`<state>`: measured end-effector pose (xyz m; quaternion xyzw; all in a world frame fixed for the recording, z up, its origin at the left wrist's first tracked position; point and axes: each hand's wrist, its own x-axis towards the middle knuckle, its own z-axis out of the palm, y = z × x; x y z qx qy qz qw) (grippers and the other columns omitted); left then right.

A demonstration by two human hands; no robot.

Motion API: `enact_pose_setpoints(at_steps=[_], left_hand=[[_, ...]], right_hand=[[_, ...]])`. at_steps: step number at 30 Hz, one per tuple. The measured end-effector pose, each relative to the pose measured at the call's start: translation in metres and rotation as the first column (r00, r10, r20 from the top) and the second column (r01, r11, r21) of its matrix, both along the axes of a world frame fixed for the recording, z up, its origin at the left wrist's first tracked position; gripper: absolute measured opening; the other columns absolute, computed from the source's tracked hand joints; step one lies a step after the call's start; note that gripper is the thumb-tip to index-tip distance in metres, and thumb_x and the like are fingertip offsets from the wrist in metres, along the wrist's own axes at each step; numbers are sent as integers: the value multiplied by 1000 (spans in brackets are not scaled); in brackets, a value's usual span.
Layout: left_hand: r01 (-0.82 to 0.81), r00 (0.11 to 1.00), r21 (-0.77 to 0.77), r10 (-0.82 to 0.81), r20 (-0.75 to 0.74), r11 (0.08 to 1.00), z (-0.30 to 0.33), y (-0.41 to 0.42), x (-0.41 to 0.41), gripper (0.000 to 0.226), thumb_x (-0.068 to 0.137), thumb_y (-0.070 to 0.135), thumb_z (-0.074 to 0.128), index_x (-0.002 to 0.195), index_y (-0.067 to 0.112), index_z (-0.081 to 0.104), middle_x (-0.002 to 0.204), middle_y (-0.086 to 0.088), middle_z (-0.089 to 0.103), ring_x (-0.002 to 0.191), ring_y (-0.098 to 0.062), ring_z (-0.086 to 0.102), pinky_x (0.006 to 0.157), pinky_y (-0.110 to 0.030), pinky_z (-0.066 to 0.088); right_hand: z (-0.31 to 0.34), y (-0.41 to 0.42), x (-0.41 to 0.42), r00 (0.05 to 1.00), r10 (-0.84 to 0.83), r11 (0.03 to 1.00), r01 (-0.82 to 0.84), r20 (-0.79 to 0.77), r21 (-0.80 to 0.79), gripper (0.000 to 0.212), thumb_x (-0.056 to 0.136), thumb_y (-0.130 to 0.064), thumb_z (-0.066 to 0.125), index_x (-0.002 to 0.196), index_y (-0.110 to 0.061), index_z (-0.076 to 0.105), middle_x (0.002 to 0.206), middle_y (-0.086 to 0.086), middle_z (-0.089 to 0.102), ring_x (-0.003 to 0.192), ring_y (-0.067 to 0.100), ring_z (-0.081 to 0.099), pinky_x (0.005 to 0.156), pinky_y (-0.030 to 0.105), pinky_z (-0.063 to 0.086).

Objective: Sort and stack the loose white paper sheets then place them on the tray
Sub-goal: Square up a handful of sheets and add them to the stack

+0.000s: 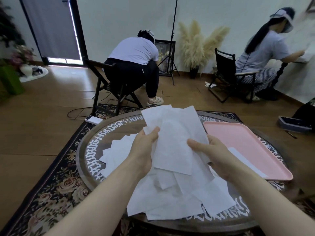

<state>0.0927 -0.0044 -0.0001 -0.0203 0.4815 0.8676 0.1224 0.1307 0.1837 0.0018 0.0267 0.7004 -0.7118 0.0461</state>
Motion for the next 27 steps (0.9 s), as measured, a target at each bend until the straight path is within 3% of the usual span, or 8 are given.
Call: enact_pose_setpoints(at_steps=[5,9,13,16,18,21,23,27], left_hand=[[92,995,54,-94,35,994,5,-1,3,33,95,38,57,112,12,69,106,-6,75,91,-18,74,68,-32,60],[-18,1000,-103,17,-10,995,-3,3,2,28,86,2,68,113,5,66,106,-13,74,92,-28,72,75,-37,59],[-110,993,-95,105,-52,989,-4,-1,-3,24,84,-3,68,107,7,67,98,-9,76,82,-24,73,71,-36,60],[-116,992,-89,110,-68,989,-3,-3,-5,19,86,-1,67,101,9,68,96,-7,76,80,-22,73,72,-36,60],[-123,991,-81,118,-64,989,-4,-1,-5,13,89,4,66,100,11,68,93,-4,76,80,-20,73,73,-36,59],[-125,991,-69,122,-50,990,-4,2,-3,8,93,10,63,100,13,66,91,0,76,79,-16,72,69,-32,58],[-114,993,-72,111,-44,991,-3,5,-1,7,94,11,62,101,12,66,92,-1,75,80,-16,72,70,-33,58],[-94,995,-72,93,-27,993,-1,9,1,5,95,13,62,98,12,65,92,-3,74,82,-18,71,79,-37,58]], right_hand=[[1,-3,4,998,-32,999,31,-51,-20,36,71,-28,73,106,-17,71,99,2,77,84,19,75,61,23,57],[0,-4,5,995,-52,999,51,-87,-14,41,73,-29,74,113,-19,69,106,4,76,93,23,74,72,32,58],[4,-3,3,971,-132,991,125,-200,-50,40,92,-8,63,123,-32,62,112,1,74,93,19,71,66,24,54],[6,0,2,949,-167,986,164,-268,-31,48,94,-1,58,126,-38,59,99,3,73,86,16,69,70,24,52],[6,-2,3,948,-154,988,156,-279,-15,38,93,-6,61,119,-33,66,96,-4,74,83,10,69,65,19,52],[5,-7,7,967,-142,989,149,-209,20,27,78,-37,72,105,-33,73,101,-10,75,85,7,70,60,15,49],[2,-9,7,964,-184,976,202,-190,77,32,67,-45,77,97,-33,74,102,-7,76,89,12,71,67,22,50],[1,-14,7,926,-268,941,311,-266,134,24,82,-21,78,103,-31,71,104,-9,74,100,15,68,85,31,53]])
